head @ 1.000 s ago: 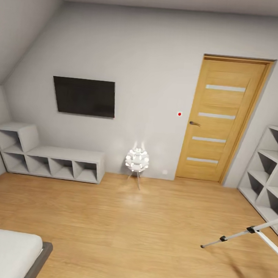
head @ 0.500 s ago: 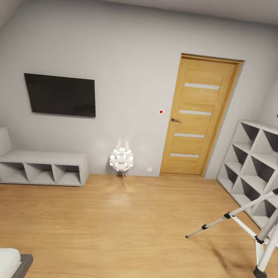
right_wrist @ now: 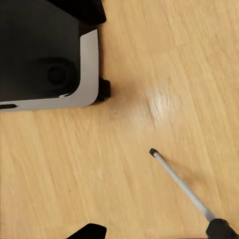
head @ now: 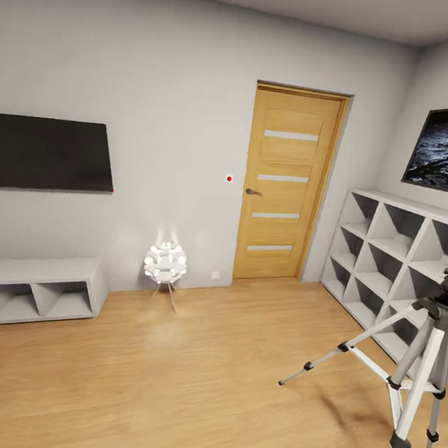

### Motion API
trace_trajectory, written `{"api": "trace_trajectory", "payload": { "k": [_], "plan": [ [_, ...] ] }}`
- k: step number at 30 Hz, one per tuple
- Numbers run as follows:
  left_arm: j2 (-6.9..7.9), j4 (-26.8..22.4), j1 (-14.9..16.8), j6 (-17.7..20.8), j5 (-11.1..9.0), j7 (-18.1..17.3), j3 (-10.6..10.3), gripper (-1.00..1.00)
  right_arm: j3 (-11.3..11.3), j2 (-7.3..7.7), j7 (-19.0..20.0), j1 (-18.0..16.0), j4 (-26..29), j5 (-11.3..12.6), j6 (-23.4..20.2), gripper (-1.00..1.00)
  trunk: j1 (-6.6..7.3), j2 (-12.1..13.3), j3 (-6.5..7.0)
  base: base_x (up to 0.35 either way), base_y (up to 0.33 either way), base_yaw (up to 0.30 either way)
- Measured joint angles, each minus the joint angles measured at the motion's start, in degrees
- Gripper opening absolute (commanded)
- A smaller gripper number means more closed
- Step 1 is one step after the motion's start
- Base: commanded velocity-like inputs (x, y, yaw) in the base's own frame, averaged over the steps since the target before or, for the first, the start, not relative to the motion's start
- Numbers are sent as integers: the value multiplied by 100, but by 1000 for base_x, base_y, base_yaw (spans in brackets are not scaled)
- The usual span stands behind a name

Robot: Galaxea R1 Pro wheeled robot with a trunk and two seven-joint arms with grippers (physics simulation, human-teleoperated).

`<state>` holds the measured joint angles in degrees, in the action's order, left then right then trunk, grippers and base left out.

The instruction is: Attach the digital camera to the camera tripod in the bedroom.

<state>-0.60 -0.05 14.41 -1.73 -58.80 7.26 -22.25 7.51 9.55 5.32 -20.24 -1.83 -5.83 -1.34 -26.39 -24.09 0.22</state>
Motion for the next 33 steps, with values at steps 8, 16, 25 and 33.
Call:
{"api": "trace_trajectory", "payload": {
  "k": [8, 16, 25, 33],
  "plan": [
    [6, 1, 0, -8, 1, -1, 4, -100, 0, -30, 0, 0, 0, -14, 18, 100, 0, 0, 0, 323, 81, -286],
    [11, 3, 0, -21, -8, -1, 8, -100, 0, -26, 0, 0, 0, -17, 19, 100, 0, 0, 0, 306, 77, -285],
    [9, -1, 0, -24, -8, 1, 8, -100, 0, -26, 1, 0, 0, -17, 20, 100, -3, 1, 0, 62, 16, -288],
    [10, -3, 0, -34, -15, 12, 2, -100, 0, -18, 1, 0, 0, -17, 20, 100, -3, 1, 0, 4, 1, -289]
  ]
}}
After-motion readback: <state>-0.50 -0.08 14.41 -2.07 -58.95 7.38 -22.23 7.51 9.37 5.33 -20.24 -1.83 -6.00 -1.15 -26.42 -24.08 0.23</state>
